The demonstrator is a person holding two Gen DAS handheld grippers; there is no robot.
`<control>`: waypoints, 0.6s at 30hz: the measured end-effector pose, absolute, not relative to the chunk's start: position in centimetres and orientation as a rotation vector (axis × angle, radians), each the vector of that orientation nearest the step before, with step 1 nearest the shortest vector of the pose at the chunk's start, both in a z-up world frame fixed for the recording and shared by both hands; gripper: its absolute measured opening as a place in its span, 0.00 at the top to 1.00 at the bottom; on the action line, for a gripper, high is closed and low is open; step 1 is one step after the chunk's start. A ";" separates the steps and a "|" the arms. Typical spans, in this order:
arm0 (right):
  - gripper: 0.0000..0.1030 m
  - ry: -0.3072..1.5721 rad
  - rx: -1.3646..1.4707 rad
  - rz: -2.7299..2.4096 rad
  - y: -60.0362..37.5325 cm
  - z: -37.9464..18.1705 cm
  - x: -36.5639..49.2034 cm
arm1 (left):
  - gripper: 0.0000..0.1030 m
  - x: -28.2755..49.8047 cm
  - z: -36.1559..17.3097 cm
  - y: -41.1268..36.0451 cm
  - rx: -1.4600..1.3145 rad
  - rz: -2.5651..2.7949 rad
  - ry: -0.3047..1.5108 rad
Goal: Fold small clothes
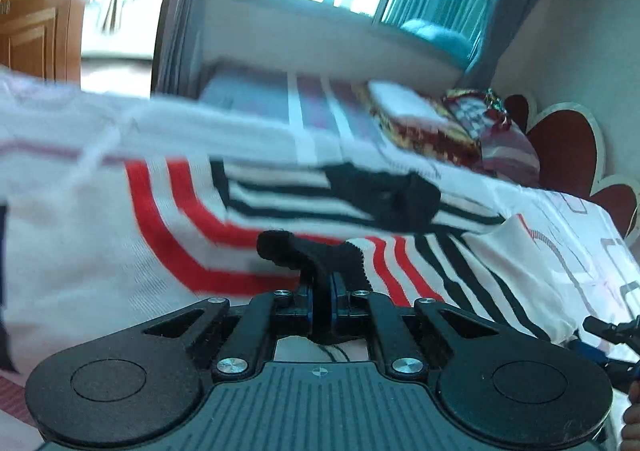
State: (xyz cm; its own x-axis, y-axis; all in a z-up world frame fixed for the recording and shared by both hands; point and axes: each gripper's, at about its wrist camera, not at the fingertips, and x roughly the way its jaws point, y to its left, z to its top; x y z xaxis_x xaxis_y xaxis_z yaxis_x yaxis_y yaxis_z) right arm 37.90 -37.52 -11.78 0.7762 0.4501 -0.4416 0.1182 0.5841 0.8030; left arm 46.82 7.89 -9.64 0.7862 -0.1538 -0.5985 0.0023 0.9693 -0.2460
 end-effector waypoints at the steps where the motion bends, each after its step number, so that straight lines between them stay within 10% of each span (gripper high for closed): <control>1: 0.61 0.678 0.939 0.215 -37.5 -11.8 37.9 | 0.93 47.0 -9.7 7.8 -0.219 -0.082 0.668; 9: 0.75 0.669 0.805 0.182 -36.7 -9.9 38.0 | 0.92 47.5 -13.3 7.9 -0.217 -0.074 0.761; 14: 0.74 0.607 0.559 0.195 -35.4 -7.1 39.9 | 0.51 44.4 -10.2 8.8 -0.157 0.106 0.596; 18: 0.72 0.587 0.392 0.200 -34.3 -6.6 43.2 | 0.51 47.0 -9.6 7.2 -0.086 0.055 0.643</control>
State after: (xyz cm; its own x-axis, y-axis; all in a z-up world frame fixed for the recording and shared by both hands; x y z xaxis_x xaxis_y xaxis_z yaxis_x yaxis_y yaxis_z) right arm 43.18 -34.32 -6.63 0.8159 0.2927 -0.4986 -0.0728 0.9075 0.4137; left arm 47.02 7.17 -9.57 0.7991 0.0242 -0.6008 -0.0774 0.9950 -0.0628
